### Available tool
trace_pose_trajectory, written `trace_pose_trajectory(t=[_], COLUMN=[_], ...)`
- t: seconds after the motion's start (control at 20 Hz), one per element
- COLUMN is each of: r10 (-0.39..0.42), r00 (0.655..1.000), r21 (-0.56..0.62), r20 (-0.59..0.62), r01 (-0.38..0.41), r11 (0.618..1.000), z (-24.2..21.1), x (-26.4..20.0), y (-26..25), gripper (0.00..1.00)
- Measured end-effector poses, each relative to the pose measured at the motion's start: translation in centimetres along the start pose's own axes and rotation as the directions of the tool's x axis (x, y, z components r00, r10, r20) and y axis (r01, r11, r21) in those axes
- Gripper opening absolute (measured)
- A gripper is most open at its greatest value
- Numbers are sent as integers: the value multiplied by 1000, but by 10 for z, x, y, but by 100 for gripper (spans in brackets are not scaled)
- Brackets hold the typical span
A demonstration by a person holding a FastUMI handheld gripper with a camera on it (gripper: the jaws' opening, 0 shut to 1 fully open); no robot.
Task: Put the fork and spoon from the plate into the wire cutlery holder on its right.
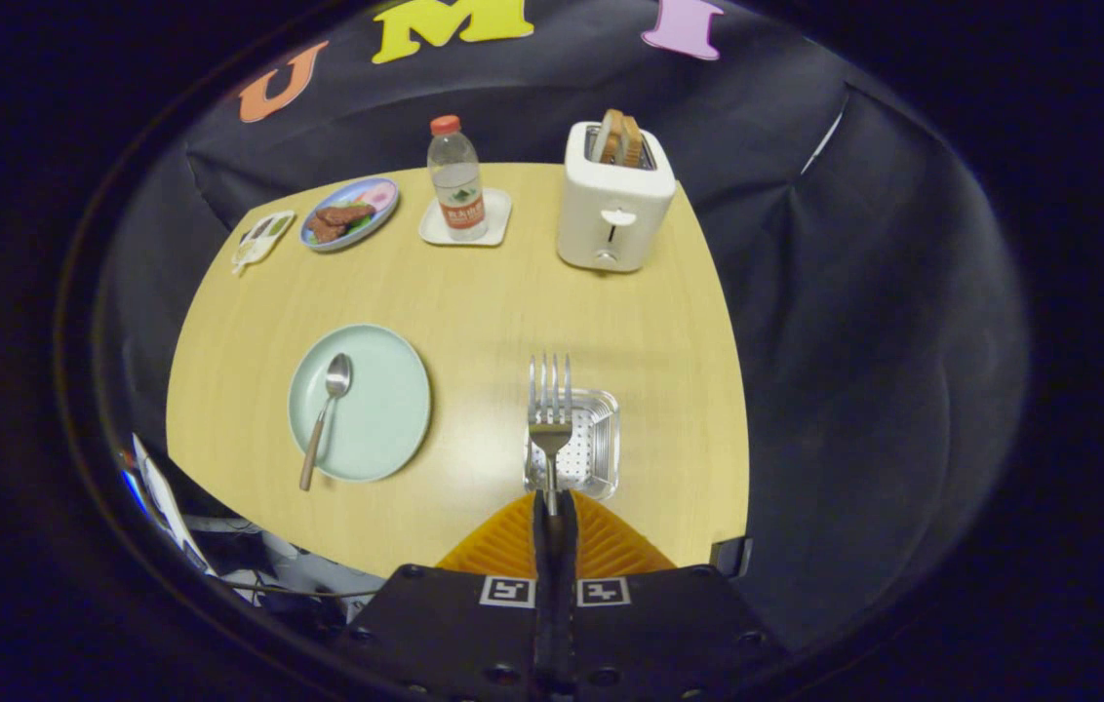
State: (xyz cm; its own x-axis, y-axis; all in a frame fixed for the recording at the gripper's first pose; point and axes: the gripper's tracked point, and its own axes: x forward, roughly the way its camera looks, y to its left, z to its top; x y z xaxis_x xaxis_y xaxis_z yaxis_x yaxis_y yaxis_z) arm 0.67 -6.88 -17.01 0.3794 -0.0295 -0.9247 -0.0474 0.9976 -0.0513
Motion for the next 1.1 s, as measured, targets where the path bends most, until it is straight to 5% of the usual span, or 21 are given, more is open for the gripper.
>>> trace_pose_trajectory(t=[0.3,0.85,1.1], r10=[62,107,119], r00=[988,977,985], r21=[34,132,161], r20=[-141,-187,-124], r01=[-58,-83,-98], r11=[998,988,982], z=[-23,-10,4], x=[35,57,51], y=[-10,-22,-22], gripper=[1,6,23])
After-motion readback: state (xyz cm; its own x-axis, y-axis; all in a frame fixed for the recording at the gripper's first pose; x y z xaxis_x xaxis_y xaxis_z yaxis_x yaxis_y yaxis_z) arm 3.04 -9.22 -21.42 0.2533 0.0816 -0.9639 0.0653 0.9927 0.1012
